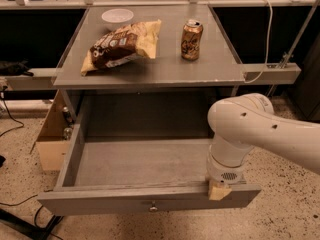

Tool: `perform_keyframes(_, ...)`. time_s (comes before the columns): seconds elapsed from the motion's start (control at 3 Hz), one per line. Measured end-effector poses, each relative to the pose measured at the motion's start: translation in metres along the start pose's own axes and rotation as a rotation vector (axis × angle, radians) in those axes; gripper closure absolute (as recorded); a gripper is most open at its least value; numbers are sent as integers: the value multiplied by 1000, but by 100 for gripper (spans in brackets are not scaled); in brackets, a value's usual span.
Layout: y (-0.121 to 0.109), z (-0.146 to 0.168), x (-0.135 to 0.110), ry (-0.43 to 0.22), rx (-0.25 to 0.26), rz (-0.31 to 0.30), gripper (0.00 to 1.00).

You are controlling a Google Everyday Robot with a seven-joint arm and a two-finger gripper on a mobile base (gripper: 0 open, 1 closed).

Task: Open top drawer

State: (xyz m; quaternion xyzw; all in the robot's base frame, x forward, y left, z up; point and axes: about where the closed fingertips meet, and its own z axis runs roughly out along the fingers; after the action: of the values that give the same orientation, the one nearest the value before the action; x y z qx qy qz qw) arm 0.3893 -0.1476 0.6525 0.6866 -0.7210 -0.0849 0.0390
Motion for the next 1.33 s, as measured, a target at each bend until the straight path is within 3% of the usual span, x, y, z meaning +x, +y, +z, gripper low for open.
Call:
perform_keyframes(0.67,11,0,2,-9,-18,0,100)
perform_keyframes(1.0,11,0,2,-9,-18,0,84)
perform_keyframes(1.33,11,0,2,-9,-18,0,61)
